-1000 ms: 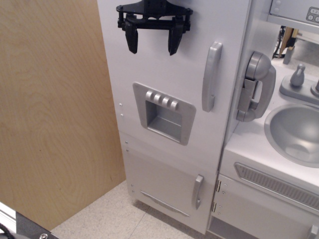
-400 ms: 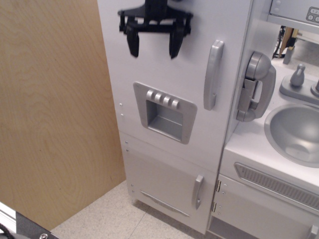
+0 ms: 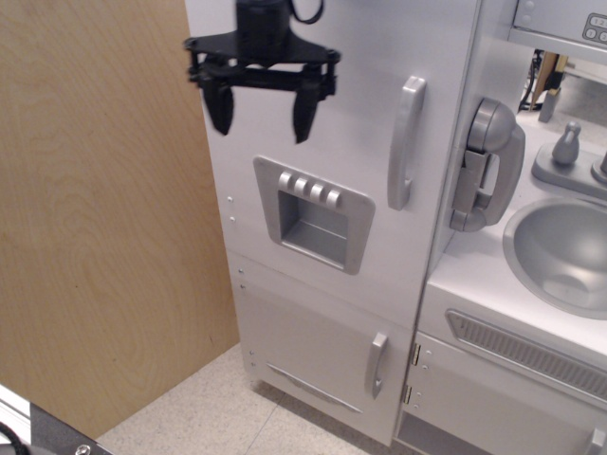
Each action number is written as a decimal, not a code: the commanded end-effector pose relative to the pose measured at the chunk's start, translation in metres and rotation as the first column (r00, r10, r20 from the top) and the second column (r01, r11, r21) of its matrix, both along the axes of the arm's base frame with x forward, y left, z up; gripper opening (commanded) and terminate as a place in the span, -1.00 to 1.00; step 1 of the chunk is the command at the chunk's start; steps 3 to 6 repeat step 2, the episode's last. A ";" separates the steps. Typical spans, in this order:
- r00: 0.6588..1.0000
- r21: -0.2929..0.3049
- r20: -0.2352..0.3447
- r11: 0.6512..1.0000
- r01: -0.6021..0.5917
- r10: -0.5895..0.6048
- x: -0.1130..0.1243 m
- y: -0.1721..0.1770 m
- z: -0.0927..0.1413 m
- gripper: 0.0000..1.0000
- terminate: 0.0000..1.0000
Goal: Close fridge
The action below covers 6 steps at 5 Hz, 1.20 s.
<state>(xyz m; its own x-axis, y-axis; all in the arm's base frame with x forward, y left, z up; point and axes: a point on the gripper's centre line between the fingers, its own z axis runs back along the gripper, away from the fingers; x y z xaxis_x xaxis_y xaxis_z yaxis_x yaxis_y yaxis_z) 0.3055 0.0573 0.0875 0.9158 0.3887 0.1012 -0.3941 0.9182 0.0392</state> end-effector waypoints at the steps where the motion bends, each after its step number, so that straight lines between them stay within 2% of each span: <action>1: 0.994 0.011 0.052 0.995 0.098 -0.098 -0.032 0.014 0.025 1.00 -1.00; 2: 0.994 0.011 0.052 0.995 0.098 -0.098 -0.032 0.014 0.025 1.00 1.00; 6: 0.994 0.011 0.052 0.995 0.098 -0.098 -0.032 0.014 0.025 1.00 1.00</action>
